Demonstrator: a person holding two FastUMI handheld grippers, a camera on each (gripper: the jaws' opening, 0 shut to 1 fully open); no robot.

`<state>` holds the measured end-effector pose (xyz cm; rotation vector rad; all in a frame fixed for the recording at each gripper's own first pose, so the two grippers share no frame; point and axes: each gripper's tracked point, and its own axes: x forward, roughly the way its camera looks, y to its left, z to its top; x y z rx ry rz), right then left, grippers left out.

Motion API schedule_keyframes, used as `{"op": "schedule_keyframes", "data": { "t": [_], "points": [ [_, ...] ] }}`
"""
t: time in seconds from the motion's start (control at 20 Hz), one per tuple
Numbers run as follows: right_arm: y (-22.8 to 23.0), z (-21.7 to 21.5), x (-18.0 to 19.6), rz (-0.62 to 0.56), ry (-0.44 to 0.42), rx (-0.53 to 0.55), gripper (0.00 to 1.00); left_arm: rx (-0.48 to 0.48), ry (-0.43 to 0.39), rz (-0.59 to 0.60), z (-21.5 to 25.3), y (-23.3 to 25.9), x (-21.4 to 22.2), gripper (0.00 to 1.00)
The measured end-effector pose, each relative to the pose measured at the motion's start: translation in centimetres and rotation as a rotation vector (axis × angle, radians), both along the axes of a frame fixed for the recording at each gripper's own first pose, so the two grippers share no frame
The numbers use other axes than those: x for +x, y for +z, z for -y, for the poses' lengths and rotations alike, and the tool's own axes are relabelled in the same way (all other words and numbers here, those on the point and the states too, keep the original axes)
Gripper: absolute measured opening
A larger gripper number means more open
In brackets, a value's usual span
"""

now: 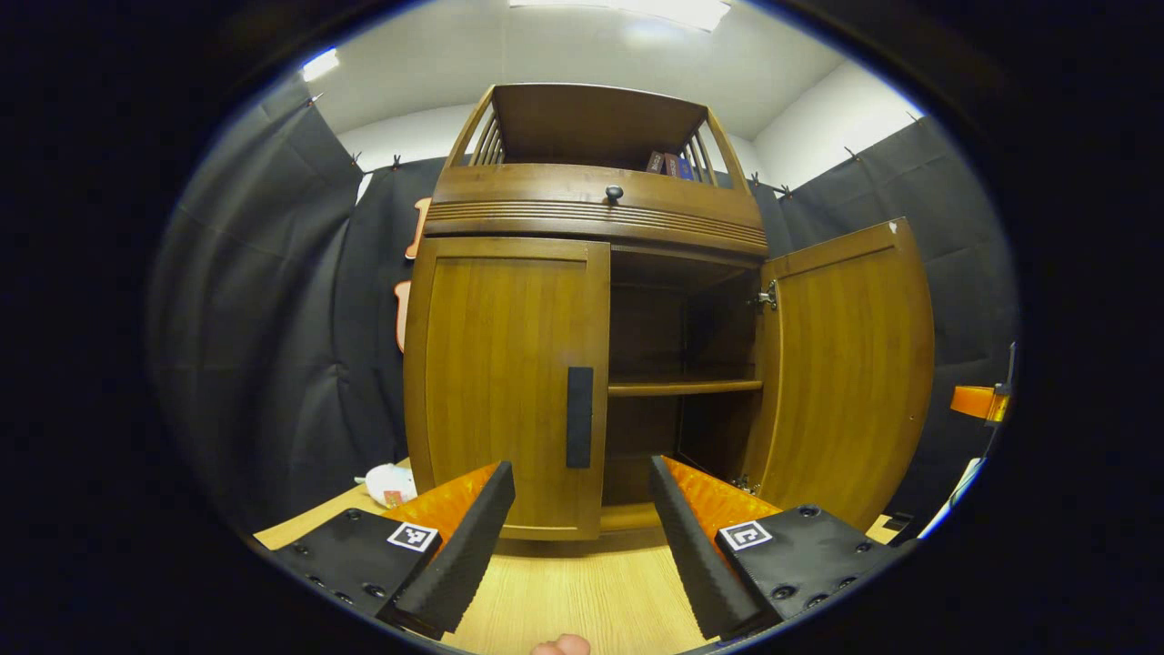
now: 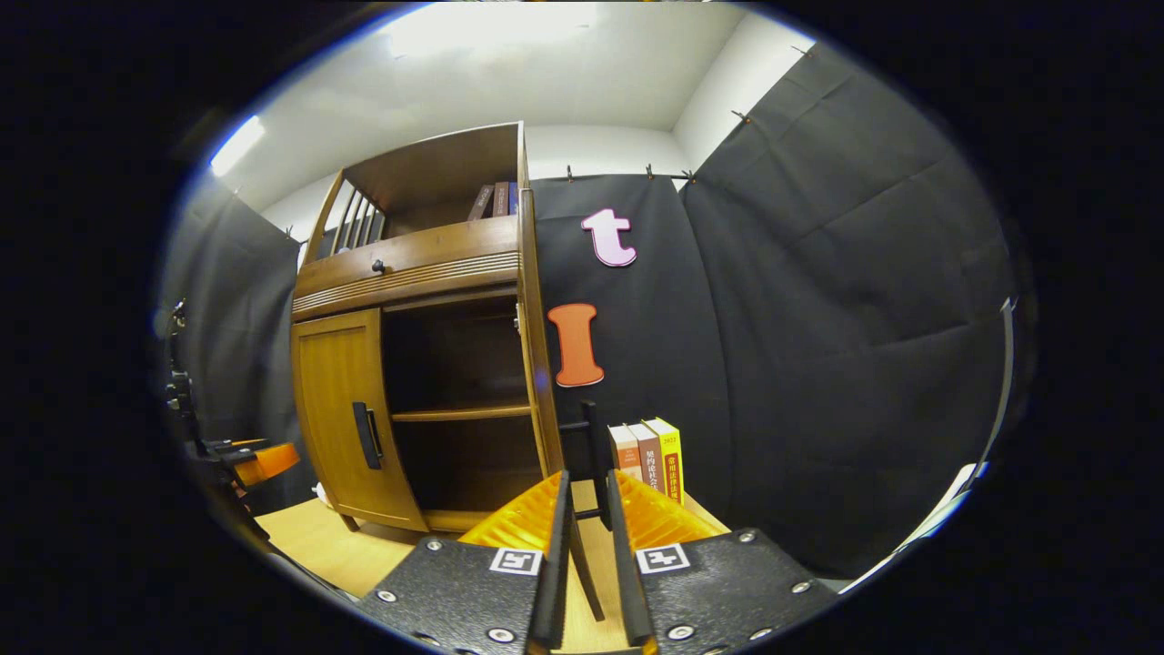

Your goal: Open the right door of the double-door shoe cabinet with the right hand, and open the left door with the left hand.

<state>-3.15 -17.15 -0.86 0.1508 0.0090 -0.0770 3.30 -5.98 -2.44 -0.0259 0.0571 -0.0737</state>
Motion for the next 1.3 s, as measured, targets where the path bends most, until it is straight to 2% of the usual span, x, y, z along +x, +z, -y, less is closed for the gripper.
{"op": "schedule_keyframes", "data": {
  "t": [0.15, 0.25, 0.3, 0.35, 0.4, 0.5, 0.55, 0.75, 0.85, 1.0, 1.15, 1.3],
  "points": [
    [-1.1, 0.2, 0.2, -0.035, -0.014, -0.062, 0.63, -0.005, -0.009, 0.008, 0.0, 0.6, 1.7, 0.94],
    [-1.8, 0.2, 0.4, -0.057, -0.025, -0.090, 0.69, -0.015, -0.024, 0.009, 0.4, 0.7, 2.6, 0.94],
    [-2.2, 0.1, 0.4, -0.072, -0.032, -0.095, 0.66, -0.015, -0.027, 0.011, 0.5, 0.8, 3.2, 0.94],
    [-2.4, -0.1, 0.3, -0.079, -0.035, -0.101, 0.89, -0.013, -0.032, 0.009, 0.7, 0.8, 3.9, 0.94],
    [-2.6, -0.3, 0.4, -0.081, -0.038, -0.108, 0.85, -0.010, -0.042, 0.006, 0.9, 1.0, 4.8, 0.94],
    [-2.6, -1.0, 0.2, -0.080, -0.031, -0.112, 0.96, 0.015, -0.057, 0.011, 1.3, 1.4, 6.9, 0.95],
    [-2.6, -1.6, 0.1, -0.081, -0.019, -0.106, 0.92, 0.029, -0.066, 0.016, 1.5, 1.5, 7.9, 0.96],
    [-2.8, -3.0, -0.7, -0.081, 0.024, -0.080, 0.92, 0.051, -0.101, 0.014, 3.1, 1.4, 12.5, 0.94],
    [-2.8, -3.0, -1.0, -0.087, 0.025, -0.067, 0.92, 0.089, -0.079, 0.005, 3.2, 0.5, 14.9, 0.97],
    [-2.6, -2.1, -1.4, -0.086, 0.008, -0.078, 0.92, 0.061, -0.059, -0.039, 3.2, -1.8, 17.6, 1.00],
    [-2.5, -0.9, -1.6, -0.084, -0.027, -0.086, 0.92, 0.081, -0.004, -0.057, 1.6, -3.1, 19.6, 1.00],
    [-2.7, 0.0, -1.8, -0.082, -0.054, -0.061, 0.92, 0.043, 0.012, -0.093, 1.0, -4.4, 21.2, 1.00]
  ]
}}
